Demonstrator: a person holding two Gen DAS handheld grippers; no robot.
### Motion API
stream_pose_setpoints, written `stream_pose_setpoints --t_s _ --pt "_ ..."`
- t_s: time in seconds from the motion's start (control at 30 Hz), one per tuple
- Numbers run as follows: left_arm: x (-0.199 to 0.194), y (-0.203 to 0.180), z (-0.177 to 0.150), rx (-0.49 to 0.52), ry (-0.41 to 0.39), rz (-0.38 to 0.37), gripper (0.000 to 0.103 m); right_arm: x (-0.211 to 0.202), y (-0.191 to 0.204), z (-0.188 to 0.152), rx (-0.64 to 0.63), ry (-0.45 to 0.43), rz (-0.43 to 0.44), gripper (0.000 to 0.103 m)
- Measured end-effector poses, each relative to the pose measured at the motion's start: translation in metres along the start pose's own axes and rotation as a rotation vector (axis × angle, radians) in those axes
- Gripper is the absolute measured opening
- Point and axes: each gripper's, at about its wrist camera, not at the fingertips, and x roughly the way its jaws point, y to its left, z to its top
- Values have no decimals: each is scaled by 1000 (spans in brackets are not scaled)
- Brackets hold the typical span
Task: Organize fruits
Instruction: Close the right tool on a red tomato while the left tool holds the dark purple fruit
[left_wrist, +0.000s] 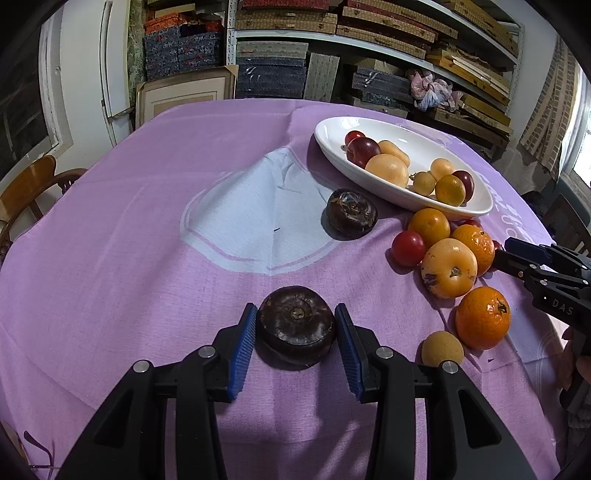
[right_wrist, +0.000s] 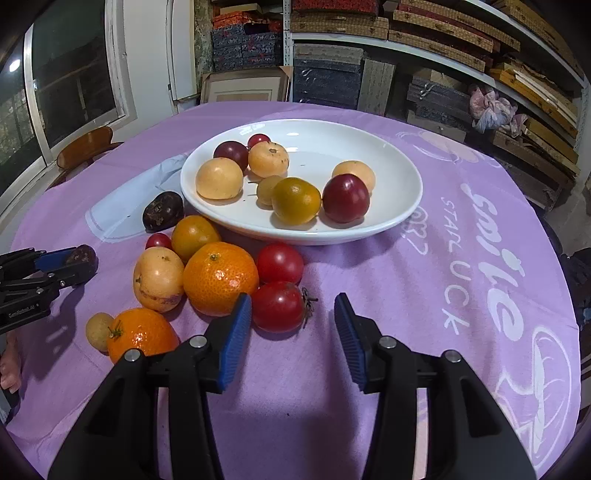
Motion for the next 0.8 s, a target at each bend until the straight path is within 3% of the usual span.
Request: stream_pose_setpoints --t_s 0.3,0.8 --pt "3 0 -1 3 9 0 43 3 3 0 -14 7 13 39" --pt "4 -1 -1 5 12 2 43 8 4 5 -60 15 27 41"
